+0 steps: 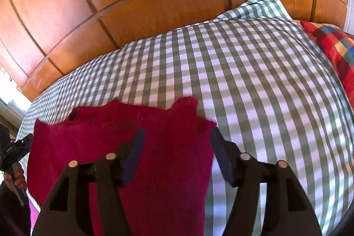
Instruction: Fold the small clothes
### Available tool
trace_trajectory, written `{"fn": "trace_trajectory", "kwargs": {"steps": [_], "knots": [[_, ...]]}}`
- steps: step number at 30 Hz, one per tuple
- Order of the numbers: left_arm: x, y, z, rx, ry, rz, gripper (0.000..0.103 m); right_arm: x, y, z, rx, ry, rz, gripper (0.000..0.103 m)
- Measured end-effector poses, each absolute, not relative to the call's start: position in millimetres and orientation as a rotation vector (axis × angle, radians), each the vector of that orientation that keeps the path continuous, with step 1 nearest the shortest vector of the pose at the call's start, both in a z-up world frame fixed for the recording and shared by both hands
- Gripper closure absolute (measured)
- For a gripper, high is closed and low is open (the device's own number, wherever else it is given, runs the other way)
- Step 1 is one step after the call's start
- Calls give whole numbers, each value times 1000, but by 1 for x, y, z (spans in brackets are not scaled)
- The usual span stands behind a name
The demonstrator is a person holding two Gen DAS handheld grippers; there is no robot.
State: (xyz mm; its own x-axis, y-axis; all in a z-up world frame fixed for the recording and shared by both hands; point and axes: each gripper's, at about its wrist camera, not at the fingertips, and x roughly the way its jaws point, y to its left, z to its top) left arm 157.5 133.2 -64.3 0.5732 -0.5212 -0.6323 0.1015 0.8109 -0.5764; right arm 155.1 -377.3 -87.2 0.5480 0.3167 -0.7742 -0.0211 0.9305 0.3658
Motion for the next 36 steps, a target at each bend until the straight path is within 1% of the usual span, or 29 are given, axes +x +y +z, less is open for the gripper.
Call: {"fn": "trace_trajectory", "kwargs": {"steps": [2, 4, 6, 12, 17, 18, 19, 20, 21, 22, 23, 24, 26, 30, 34, 36], "knots": [[130, 140, -60, -519, 885, -417, 64, 134, -381, -90, 338, 984, 210, 38], [99, 145, -59, -506, 881, -435, 43, 112, -385, -93, 363, 999, 211, 38], [72, 147, -58, -503, 879, -457, 33, 93, -389, -96, 375, 1016, 214, 38], [17, 126, -67, -419, 875, -532, 32, 36, -398, -101, 420, 1057, 256, 38], [4, 98, -78, -283, 858, -577, 33, 14, -396, -105, 455, 1076, 328, 38], [7, 96, -81, -276, 858, -579, 39, 13, -394, -108, 458, 1084, 333, 38], [8, 95, -85, -278, 863, -586, 53, 14, -391, -111, 457, 1094, 339, 39], [13, 94, -90, -282, 880, -596, 61, 16, -388, -115, 454, 1106, 343, 44], [17, 95, -93, -276, 891, -589, 76, 18, -385, -118, 448, 1117, 344, 50], [20, 96, -95, -269, 894, -586, 88, 20, -383, -121, 438, 1132, 347, 64], [21, 97, -94, -266, 898, -593, 92, 20, -381, -121, 427, 1133, 344, 73], [20, 99, -90, -254, 898, -603, 94, 21, -380, -117, 410, 1130, 340, 83], [15, 102, -75, -214, 874, -624, 97, 21, -381, -101, 375, 1097, 341, 89], [8, 103, -56, -100, 869, -667, 97, 19, -386, -78, 332, 1039, 348, 91], [1, 95, -88, -87, 984, -672, 97, 16, -387, -113, 303, 1134, 298, 92], [-4, 97, -101, -127, 998, -656, 97, 12, -388, -125, 327, 1133, 291, 93]]}}
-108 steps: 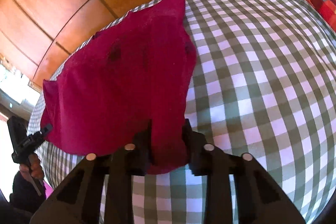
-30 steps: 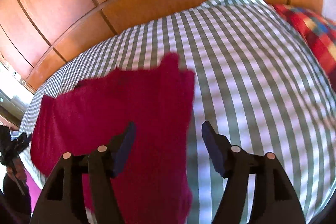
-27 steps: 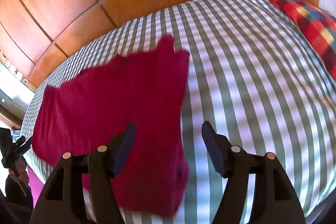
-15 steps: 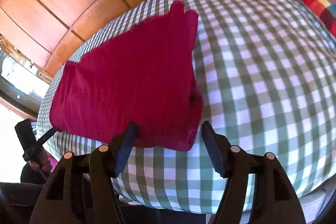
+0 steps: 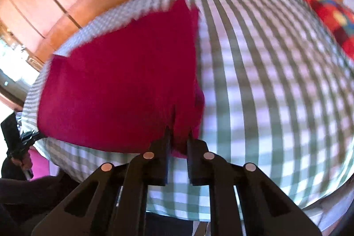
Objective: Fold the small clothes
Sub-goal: 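Lower the sweater onto the bed and open both tools, spreading it out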
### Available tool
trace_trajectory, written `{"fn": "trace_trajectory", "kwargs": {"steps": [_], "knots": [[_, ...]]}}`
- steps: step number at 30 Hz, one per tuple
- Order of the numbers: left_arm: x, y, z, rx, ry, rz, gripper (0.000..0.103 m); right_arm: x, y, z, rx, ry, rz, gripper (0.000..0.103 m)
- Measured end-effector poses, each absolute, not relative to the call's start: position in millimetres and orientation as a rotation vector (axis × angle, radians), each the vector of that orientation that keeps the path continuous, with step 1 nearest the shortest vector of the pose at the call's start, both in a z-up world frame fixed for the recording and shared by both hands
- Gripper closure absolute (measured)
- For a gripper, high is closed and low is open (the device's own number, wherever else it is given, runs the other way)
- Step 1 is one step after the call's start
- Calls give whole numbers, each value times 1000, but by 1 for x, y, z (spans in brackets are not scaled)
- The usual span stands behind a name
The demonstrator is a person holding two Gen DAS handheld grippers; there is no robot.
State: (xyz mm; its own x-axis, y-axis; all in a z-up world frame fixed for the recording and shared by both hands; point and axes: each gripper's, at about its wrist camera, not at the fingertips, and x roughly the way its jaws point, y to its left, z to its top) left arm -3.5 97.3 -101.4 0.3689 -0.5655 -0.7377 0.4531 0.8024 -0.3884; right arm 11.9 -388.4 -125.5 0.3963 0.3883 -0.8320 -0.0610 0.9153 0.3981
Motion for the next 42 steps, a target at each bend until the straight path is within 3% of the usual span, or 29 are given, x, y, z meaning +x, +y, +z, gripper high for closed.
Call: {"fn": "trace_trajectory", "kwargs": {"steps": [4, 5, 6, 7, 8, 9, 10, 19, 24, 26, 28, 29, 36, 42], "knots": [[-7, 109, -95, -250, 962, -628, 97, 12, -388, -120, 319, 1132, 300, 90], [-8, 112, -92, -272, 956, -625, 96, 12, -390, -118, 313, 1134, 300, 83], [-8, 116, -88, -309, 953, -628, 88, 12, -391, -116, 313, 1134, 300, 69], [-8, 121, -84, -352, 946, -630, 72, 15, -394, -114, 319, 1127, 297, 63], [-8, 126, -80, -385, 931, -626, 62, 18, -399, -109, 325, 1118, 288, 51], [-8, 133, -73, -437, 896, -619, 48, 17, -401, -106, 330, 1106, 279, 49], [-8, 137, -69, -465, 876, -618, 47, 16, -406, -101, 337, 1084, 269, 49], [67, 139, -64, -545, 815, -472, 47, 94, -393, -78, 327, 959, 201, 48], [107, 118, -74, -537, 863, -493, 48, 143, -375, -80, 284, 963, 165, 55], [118, 109, -77, -504, 886, -495, 60, 160, -369, -86, 261, 982, 146, 64], [126, 103, -80, -464, 902, -481, 85, 171, -364, -92, 240, 1004, 142, 85], [128, 100, -80, -439, 900, -473, 92, 173, -362, -92, 220, 1006, 138, 96], [127, 101, -56, -405, 785, -457, 95, 160, -354, -50, 104, 825, 95, 96], [158, 101, -75, -373, 856, -341, 95, 191, -349, -79, 113, 898, 44, 96]]}}
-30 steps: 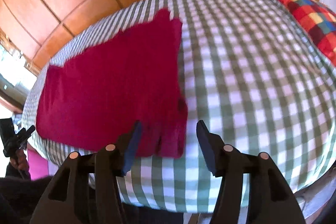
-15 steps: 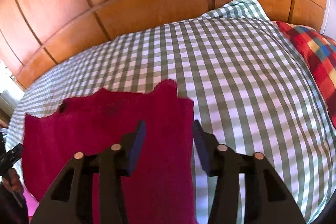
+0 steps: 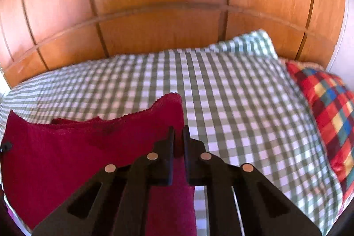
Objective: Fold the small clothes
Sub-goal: 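Lower the sweater onto the bed and open both tools, spreading it out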
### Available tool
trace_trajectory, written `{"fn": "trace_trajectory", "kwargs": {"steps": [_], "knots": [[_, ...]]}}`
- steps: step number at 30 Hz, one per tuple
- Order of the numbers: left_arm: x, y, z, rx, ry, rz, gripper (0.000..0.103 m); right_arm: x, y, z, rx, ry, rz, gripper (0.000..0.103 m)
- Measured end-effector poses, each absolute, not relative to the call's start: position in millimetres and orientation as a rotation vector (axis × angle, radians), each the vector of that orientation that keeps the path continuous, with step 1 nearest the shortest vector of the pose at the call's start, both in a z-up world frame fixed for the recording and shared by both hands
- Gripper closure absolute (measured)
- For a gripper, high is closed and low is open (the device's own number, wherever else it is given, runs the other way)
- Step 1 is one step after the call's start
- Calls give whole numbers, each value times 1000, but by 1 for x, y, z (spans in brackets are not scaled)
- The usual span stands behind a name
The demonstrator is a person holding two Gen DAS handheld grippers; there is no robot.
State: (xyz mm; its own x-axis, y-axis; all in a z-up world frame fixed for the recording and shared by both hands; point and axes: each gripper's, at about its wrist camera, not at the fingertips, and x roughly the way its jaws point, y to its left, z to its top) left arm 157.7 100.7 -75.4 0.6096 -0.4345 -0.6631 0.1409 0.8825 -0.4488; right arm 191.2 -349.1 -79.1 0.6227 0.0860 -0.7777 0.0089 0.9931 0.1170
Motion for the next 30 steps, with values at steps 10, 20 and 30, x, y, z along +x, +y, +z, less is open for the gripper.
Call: {"fn": "trace_trajectory", "kwargs": {"steps": [10, 20, 30], "knots": [[162, 81, -78, -223, 899, -156, 87, 196, -357, -113, 169, 960, 10, 73], [100, 68, -63, -141, 806, -95, 55, 132, -315, -60, 154, 805, 128, 22], [46, 58, -57, 49, 759, -8, 55, 98, -223, -100, 56, 919, 332, 2]]}}
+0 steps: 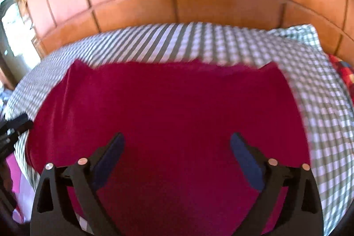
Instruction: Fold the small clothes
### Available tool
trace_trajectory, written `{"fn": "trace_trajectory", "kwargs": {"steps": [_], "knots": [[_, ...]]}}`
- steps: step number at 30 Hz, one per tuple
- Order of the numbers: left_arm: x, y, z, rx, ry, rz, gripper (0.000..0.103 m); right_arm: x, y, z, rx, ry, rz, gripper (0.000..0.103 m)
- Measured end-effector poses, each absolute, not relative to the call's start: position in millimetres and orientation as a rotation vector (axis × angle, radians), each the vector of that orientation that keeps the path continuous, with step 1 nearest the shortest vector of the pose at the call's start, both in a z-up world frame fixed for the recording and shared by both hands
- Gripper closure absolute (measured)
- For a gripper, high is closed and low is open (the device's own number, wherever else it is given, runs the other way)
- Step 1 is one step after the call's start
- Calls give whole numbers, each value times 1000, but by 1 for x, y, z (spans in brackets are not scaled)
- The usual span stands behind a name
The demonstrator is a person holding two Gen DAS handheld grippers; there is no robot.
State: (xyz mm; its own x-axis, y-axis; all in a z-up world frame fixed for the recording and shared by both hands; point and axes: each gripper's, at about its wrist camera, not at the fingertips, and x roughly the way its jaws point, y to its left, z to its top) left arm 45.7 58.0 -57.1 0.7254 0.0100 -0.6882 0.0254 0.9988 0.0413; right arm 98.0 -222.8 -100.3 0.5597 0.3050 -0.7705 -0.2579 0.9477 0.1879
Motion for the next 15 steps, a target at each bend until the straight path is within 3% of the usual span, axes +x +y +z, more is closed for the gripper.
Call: {"fn": "trace_trajectory", "kwargs": {"steps": [15], "knots": [[31, 62, -61, 29, 749, 11, 55, 95, -233, -122, 73, 836, 310, 2]]}}
